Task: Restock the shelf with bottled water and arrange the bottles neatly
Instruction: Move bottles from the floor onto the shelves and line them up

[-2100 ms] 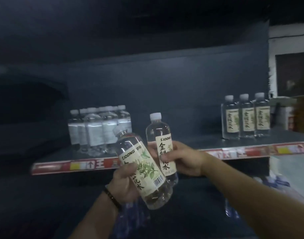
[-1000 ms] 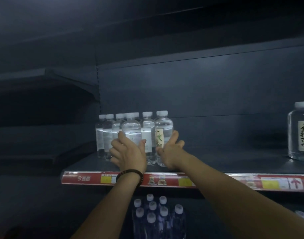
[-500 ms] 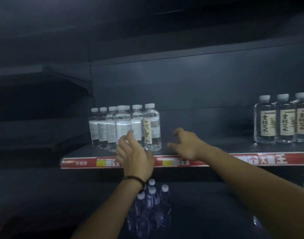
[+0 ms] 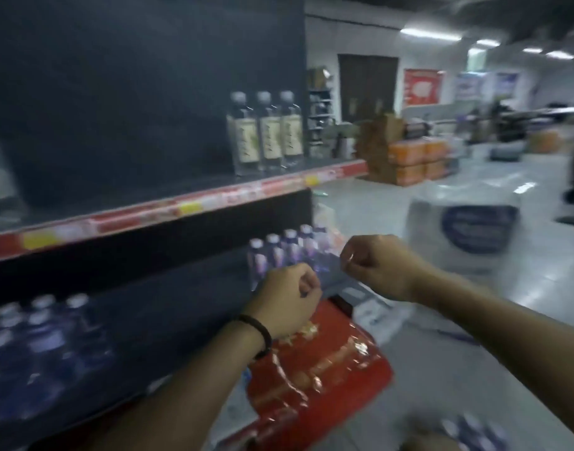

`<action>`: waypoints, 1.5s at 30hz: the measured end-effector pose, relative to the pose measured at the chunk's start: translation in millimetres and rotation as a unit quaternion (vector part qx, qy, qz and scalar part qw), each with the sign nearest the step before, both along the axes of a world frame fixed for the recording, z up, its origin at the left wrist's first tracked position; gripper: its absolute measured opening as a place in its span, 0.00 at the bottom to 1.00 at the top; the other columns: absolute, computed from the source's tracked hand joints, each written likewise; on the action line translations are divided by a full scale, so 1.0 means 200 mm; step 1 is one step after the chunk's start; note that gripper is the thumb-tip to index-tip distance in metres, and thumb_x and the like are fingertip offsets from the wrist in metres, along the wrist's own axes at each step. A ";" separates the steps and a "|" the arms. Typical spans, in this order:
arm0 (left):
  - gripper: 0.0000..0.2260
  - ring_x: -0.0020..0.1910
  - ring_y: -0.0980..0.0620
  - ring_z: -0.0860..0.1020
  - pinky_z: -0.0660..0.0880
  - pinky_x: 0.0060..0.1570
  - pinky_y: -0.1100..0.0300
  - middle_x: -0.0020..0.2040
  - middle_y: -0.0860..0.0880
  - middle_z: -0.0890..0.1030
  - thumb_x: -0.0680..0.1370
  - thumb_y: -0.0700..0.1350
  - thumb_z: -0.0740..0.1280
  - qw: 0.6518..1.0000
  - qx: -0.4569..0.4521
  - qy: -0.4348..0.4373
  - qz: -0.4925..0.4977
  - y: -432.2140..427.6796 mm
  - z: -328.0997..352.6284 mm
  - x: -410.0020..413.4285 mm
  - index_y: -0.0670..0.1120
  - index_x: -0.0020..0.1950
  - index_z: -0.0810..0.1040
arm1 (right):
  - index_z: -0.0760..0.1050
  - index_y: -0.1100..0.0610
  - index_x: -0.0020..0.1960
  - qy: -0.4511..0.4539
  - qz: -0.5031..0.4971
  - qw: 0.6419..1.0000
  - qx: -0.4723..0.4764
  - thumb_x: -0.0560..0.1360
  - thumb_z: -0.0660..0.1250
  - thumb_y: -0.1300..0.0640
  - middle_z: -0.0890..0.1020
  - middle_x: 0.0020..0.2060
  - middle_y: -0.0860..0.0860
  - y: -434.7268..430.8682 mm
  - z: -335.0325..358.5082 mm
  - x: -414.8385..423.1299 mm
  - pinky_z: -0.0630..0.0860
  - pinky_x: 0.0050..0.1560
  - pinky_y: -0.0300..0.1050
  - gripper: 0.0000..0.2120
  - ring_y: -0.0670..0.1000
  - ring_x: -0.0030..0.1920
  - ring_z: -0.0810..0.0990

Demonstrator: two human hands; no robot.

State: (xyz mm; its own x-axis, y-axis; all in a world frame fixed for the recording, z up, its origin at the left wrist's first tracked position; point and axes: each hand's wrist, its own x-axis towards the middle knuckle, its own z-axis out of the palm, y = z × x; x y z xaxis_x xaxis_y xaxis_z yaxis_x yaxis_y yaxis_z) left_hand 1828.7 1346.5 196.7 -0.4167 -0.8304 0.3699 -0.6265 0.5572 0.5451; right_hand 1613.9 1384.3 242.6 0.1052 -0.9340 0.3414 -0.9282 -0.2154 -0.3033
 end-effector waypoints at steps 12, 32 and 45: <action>0.03 0.43 0.56 0.81 0.72 0.43 0.65 0.42 0.57 0.82 0.78 0.52 0.72 0.929 0.188 -0.192 -0.256 0.15 -0.98 -1.36 0.56 0.45 0.80 | 0.83 0.50 0.54 -0.103 -0.407 0.880 0.223 0.77 0.71 0.47 0.87 0.54 0.54 0.76 -1.37 -1.43 0.80 0.53 0.48 0.09 0.58 0.54 0.84; 0.36 0.72 0.37 0.69 0.74 0.67 0.40 0.75 0.45 0.70 0.76 0.62 0.72 0.841 0.188 -0.387 -0.327 0.23 -2.36 -2.88 0.58 0.80 0.61 | 0.75 0.43 0.66 -0.271 -0.479 0.793 0.262 0.60 0.84 0.49 0.79 0.56 0.47 1.05 -2.89 -1.95 0.77 0.54 0.47 0.37 0.52 0.55 0.79; 0.20 0.54 0.43 0.80 0.82 0.53 0.52 0.59 0.47 0.77 0.75 0.45 0.77 0.878 0.171 -0.305 -0.327 0.20 -2.51 -2.89 0.53 0.65 0.76 | 0.72 0.40 0.54 -0.343 -0.490 0.784 0.168 0.60 0.85 0.45 0.83 0.45 0.38 1.14 -3.03 -1.95 0.74 0.42 0.38 0.30 0.42 0.45 0.81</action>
